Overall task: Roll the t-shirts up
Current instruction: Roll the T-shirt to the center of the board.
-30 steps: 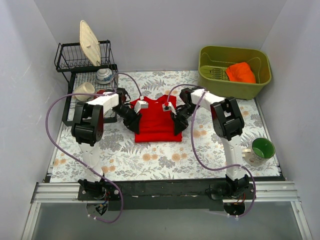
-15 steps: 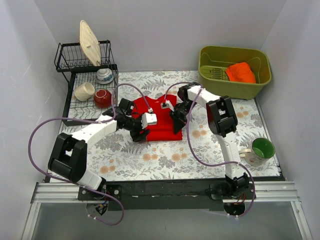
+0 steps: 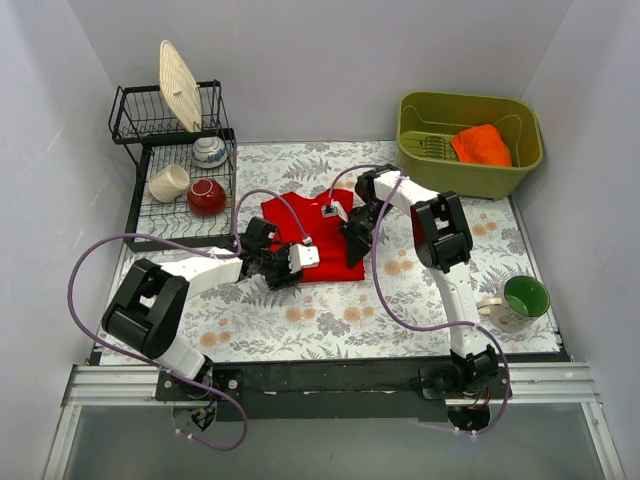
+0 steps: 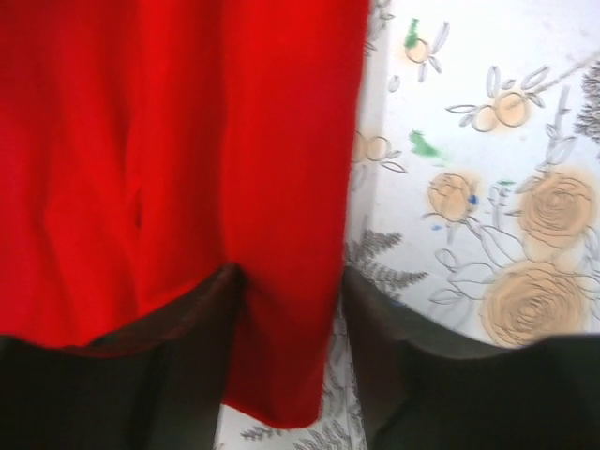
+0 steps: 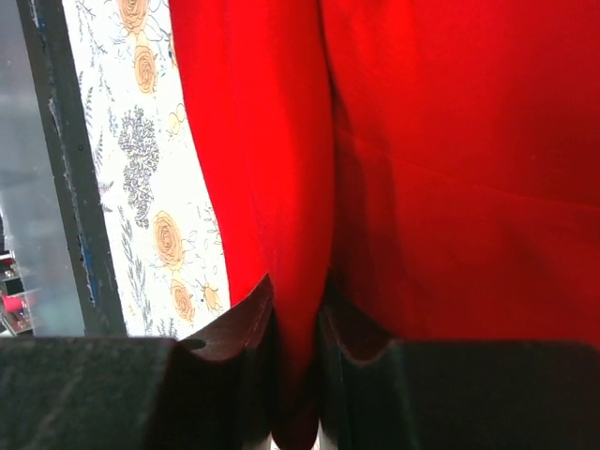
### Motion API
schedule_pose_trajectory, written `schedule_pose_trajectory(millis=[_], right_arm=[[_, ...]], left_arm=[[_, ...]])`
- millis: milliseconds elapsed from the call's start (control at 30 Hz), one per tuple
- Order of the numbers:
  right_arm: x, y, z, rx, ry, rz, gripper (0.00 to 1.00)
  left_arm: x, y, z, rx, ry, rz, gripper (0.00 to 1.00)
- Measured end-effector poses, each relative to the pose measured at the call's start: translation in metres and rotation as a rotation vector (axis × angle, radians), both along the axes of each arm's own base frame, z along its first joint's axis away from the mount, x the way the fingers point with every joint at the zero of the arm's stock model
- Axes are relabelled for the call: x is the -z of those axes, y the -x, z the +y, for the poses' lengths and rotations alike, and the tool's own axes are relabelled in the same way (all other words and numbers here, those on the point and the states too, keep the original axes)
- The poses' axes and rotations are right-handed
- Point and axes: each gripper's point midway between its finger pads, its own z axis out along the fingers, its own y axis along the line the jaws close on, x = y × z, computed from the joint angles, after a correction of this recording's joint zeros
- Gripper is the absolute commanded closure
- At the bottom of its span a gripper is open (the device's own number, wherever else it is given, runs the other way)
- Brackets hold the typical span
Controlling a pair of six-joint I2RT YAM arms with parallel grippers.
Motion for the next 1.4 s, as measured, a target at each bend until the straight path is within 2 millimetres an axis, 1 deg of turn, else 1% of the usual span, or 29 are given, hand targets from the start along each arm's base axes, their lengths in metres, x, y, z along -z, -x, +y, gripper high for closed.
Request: schedule_pose_trajectory(millis=[33, 67, 100, 133, 200, 233, 267, 300, 400, 467, 500, 567, 600, 667, 767, 800, 867, 967, 1167, 1267, 1400], right_arm=[[0.000, 0.000, 0.000, 0.001, 0.000, 0.001, 0.48], [-0.001, 0.001, 0.000, 0.006, 0.001, 0.009, 0.36], [-0.004, 0.003, 0.001, 0.019, 0.000, 0.027, 0.20], [-0.009, 0.007, 0.000, 0.036, -0.005, 0.047, 0.16], [-0.019, 0.012, -0.004, 0.050, -0.016, 0.033, 0.12], [-0.023, 0.009, -0.005, 0.048, -0.024, -0.002, 0.11], [-0.024, 0.003, -0.008, 0.048, -0.024, -0.057, 0.04], [-0.027, -0.005, -0.012, 0.054, -0.028, -0.116, 0.01], [-0.045, -0.034, -0.029, 0.097, -0.047, -0.293, 0.02], [-0.059, -0.043, -0.042, 0.122, -0.057, -0.403, 0.01], [-0.067, -0.043, -0.050, 0.134, -0.065, -0.474, 0.01], [-0.080, -0.030, -0.060, 0.133, -0.078, -0.586, 0.02], [-0.086, -0.023, -0.059, 0.124, -0.094, -0.654, 0.01], [-0.089, -0.003, -0.053, 0.084, -0.124, -0.756, 0.01], [-0.081, 0.030, -0.032, -0.014, -0.172, -0.843, 0.02], [-0.076, 0.037, -0.025, -0.040, -0.186, -0.858, 0.01], [-0.067, 0.043, -0.017, -0.070, -0.197, -0.891, 0.01], [-0.058, 0.042, -0.011, -0.085, -0.196, -0.938, 0.01], [-0.055, 0.027, 0.009, -0.096, -0.229, -1.029, 0.01], [-0.044, 0.021, 0.015, -0.110, -0.236, -1.055, 0.01], [-0.023, 0.017, 0.018, -0.143, -0.226, -1.062, 0.01]], left_arm=[[0.000, -0.004, -0.001, 0.001, -0.002, -0.025, 0.71], [0.000, -0.008, -0.001, -0.004, -0.005, -0.038, 0.75], [0.000, -0.010, -0.002, -0.007, -0.006, -0.046, 0.79], [0.000, -0.012, -0.002, -0.005, -0.006, -0.055, 0.85], [-0.001, -0.014, -0.003, -0.005, -0.005, -0.060, 0.89], [-0.002, -0.014, -0.004, -0.003, -0.004, -0.060, 0.94], [-0.002, -0.015, -0.005, 0.001, -0.004, -0.057, 0.96], [-0.003, -0.014, -0.005, 0.002, -0.006, -0.048, 0.96], [-0.006, -0.012, -0.007, -0.004, -0.004, 0.003, 0.97], [-0.007, -0.011, -0.008, -0.020, 0.011, 0.069, 0.97], [-0.009, -0.010, -0.009, -0.027, 0.022, 0.109, 0.97], [-0.013, -0.013, -0.012, -0.048, 0.050, 0.179, 0.97], [-0.015, -0.014, -0.013, -0.057, 0.064, 0.208, 0.97], [-0.018, -0.014, -0.014, -0.071, 0.091, 0.261, 0.97], [-0.020, -0.011, -0.014, -0.088, 0.119, 0.324, 0.96], [-0.021, -0.008, -0.015, -0.092, 0.130, 0.351, 0.96], [-0.022, -0.005, -0.015, -0.098, 0.142, 0.385, 0.96], [-0.024, -0.001, -0.016, -0.104, 0.161, 0.420, 0.96], [-0.026, 0.004, -0.014, -0.114, 0.177, 0.466, 0.96], [-0.027, 0.004, -0.012, -0.114, 0.181, 0.493, 0.96], [-0.027, 0.003, -0.009, -0.118, 0.189, 0.519, 0.96]])
